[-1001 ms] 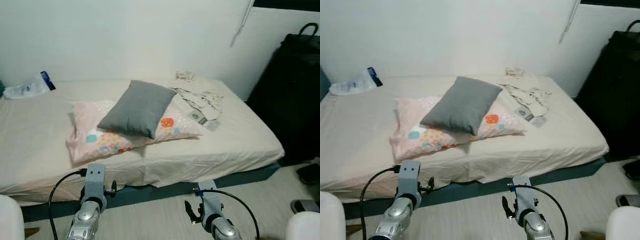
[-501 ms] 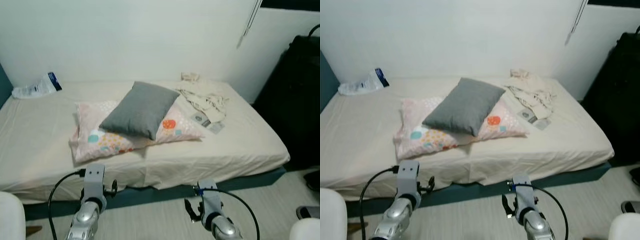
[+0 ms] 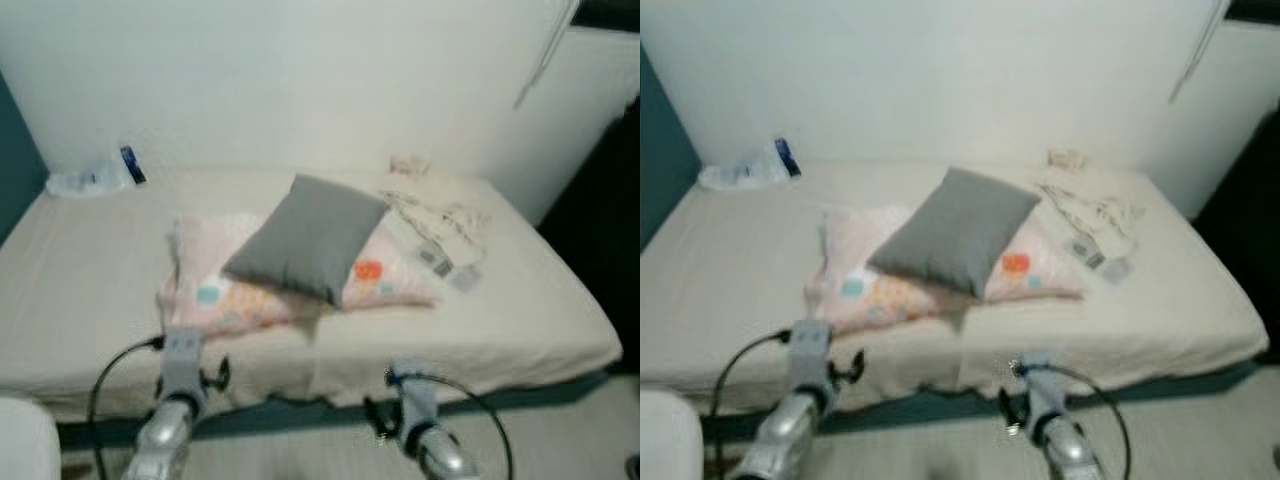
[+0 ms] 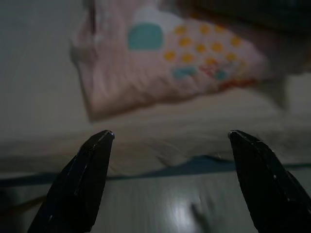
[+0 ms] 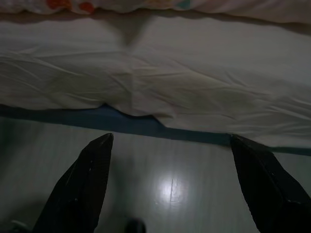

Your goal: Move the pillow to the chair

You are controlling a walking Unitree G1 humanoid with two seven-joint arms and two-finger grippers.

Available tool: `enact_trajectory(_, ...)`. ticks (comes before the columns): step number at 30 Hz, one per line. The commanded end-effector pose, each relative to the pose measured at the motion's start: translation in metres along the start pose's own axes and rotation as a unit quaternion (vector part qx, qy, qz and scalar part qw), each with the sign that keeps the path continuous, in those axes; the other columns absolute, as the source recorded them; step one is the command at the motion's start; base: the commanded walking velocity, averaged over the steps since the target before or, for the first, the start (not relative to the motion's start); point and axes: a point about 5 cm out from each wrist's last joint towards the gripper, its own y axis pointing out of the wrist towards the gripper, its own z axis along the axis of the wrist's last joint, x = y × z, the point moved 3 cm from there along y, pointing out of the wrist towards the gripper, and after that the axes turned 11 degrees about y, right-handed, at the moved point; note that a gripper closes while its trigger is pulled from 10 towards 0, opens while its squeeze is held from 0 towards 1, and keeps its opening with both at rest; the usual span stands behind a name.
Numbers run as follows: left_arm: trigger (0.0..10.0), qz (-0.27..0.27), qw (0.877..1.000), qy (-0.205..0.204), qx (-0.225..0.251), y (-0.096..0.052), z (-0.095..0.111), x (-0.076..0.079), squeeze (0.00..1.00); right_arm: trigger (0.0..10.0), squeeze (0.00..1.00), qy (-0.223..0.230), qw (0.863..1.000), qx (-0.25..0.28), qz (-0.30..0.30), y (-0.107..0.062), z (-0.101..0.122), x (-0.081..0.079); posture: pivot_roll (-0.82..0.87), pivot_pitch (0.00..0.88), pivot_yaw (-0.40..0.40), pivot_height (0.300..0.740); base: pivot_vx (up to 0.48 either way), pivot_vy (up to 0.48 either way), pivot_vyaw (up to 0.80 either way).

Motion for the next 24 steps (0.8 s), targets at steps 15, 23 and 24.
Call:
enact_trajectory(15, 10.0, -0.019, 1.0, 0.0, 0.0, 0.0, 0.0003, 0.0108, 0.0, 10.0, 0.0, -0.002, 1.0, -0.002, -0.014, -0.0031, -0.0024, 0.0094, 0.06, 0.055, -0.054, 0.74, 0.368, 0.0, 0.0)
enact_trajectory(23, 10.0, -0.014, 1.0, 0.0, 0.004, 0.0008, 0.0022, 0.0093, 0.0, 10.0, 0.0, -0.003, 1.0, 0.001, -0.015, -0.0021, -0.0002, 0.0093, 0.05, 0.052, -0.051, 0.74, 0.168, 0.0, 0.0)
enact_trajectory(24, 10.0, -0.014, 1.0, 0.0, 0.004, 0.0008, 0.0022, 0.0093, 0.0, 10.0, 0.0, -0.003, 1.0, 0.001, -0.015, -0.0021, -0.0002, 0.0093, 0.05, 0.052, -0.051, 0.74, 0.0, 0.0, 0.0)
